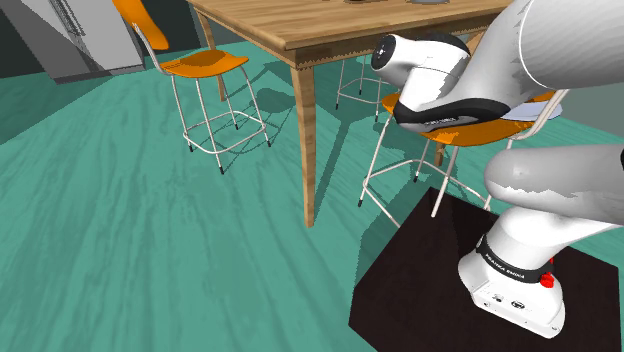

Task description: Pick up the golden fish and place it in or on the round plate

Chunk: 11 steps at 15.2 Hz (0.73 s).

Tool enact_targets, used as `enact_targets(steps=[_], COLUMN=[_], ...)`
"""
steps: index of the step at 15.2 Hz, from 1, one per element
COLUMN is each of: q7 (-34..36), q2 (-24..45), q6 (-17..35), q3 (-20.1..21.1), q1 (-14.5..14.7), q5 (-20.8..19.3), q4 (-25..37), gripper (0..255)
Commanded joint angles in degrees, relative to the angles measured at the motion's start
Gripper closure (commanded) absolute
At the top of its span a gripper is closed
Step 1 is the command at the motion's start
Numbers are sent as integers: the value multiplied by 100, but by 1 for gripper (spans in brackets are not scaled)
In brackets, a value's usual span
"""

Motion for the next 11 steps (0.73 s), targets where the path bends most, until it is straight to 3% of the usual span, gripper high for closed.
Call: enact_targets(steps=[1,6,11], q7=[-3,28,-303], q2=[2,20,-119], q6=[-2,-3,-244], q3=[-2,36,-237], q1=[0,-7,100], q5=[2,10,27], q4=[-3,0,191], gripper=[255,255,255])
